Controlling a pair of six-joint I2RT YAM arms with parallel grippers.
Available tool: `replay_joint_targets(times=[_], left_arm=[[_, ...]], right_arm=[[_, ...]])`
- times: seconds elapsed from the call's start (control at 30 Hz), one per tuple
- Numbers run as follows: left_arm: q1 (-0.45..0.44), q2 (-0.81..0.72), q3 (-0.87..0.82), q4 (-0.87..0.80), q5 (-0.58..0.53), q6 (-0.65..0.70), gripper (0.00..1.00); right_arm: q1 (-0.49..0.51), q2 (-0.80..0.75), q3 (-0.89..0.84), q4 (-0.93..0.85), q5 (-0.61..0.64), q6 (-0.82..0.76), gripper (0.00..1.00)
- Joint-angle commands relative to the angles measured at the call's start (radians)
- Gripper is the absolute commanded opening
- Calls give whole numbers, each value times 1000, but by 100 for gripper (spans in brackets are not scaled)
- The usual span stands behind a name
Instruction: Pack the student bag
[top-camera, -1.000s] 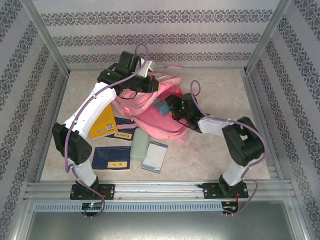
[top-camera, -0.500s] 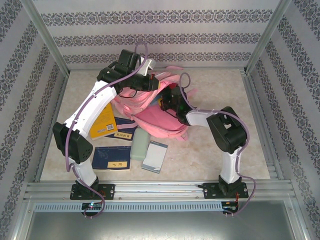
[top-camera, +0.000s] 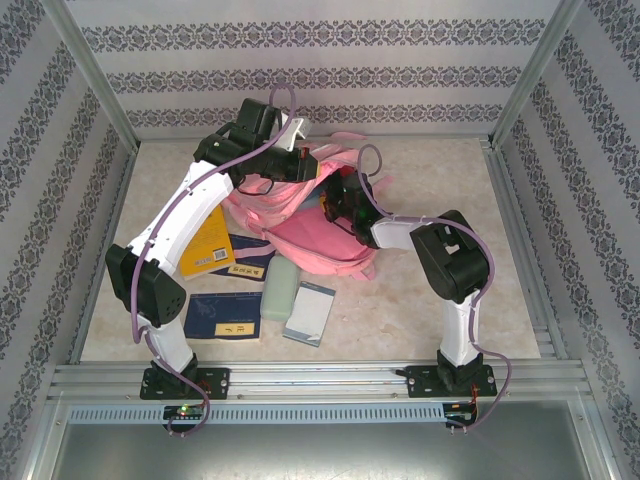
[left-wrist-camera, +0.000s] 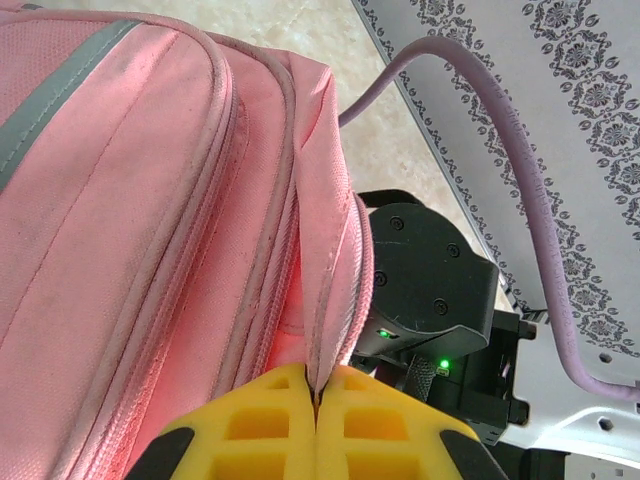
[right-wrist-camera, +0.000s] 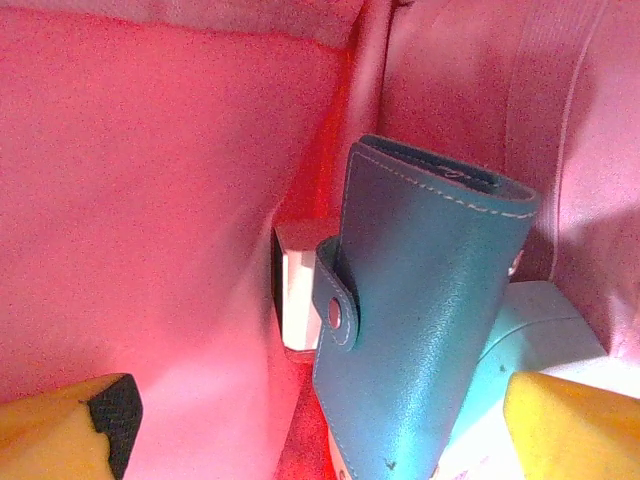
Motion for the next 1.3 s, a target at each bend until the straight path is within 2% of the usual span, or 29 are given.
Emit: replay_joint_targets(times=[0.0,0.13,0.43,0.7,0.8,0.97,1.03,1.07,1.2,1.27], left_arm=[[19,4,45,13,19,9,0],[23,13,43,19,23,3,0],[22,24,3,54,42,-21,0],[19,18,-58,54,33,-8,0],[-3,27,-81,33,2,12,0],[-45,42,-173,87,-7,-10,0],[-57,49,-208,111,-10,-25,5],[-66,54,-221,115,-17,-29,10],[-96,24,-223,56,-140,-23,41],[-101,-39,-261,44,-201,-30,51]], right_arm=[[-14,-73,-22,46,-24,-88,91],[-19,-163,-58,-20,-89,-192,86],[-18,-430,-318,-107,-179,-318,83],[45,-839,-505,-518,-79,-642,83],[36,-951,-567,-618,-37,-680,83],[-32,-1064,-648,-674,-41,-671,83],[-46,-1082,-655,-685,-45,-668,82],[-45,-1085,-653,-693,-46,-669,82],[-47,-1082,-628,-740,-48,-675,81],[-45,-1085,-614,-778,-41,-686,81]])
